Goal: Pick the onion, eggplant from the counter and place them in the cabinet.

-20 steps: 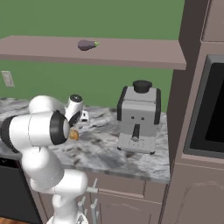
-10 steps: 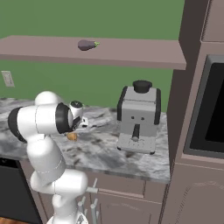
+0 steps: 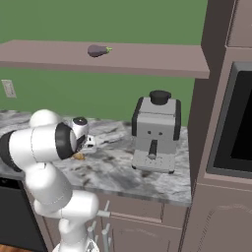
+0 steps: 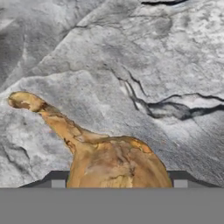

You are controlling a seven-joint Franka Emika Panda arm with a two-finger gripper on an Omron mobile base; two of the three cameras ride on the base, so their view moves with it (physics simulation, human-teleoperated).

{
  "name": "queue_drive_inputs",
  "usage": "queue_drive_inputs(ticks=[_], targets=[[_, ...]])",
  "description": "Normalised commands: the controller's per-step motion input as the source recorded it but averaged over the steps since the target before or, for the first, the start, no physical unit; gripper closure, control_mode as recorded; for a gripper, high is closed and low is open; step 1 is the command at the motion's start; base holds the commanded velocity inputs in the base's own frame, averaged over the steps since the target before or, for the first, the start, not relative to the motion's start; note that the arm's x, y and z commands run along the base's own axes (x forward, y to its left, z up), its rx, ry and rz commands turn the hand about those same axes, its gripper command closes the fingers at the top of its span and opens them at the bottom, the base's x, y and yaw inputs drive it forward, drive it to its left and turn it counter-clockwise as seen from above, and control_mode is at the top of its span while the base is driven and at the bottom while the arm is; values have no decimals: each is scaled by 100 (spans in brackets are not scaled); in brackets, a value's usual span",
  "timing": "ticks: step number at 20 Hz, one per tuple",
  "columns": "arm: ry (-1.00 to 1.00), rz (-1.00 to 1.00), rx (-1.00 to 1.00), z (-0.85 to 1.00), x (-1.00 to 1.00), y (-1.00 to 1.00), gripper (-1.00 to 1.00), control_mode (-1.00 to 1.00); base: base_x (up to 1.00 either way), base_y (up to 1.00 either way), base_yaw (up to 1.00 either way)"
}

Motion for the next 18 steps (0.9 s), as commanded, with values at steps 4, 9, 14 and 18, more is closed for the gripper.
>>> queue_drive_inputs(ticks=[4,9,14,18], targets=[[-3,-1,0,39,-52,-2,100,-100,0,0,0],[0,-1,0,90,-54,-22,100,-100,0,0,0],[-5,0,0,100,-76,-12,100,-100,0,0,0],[-15,0,0,86,-91,0,100,-100,0,0,0]])
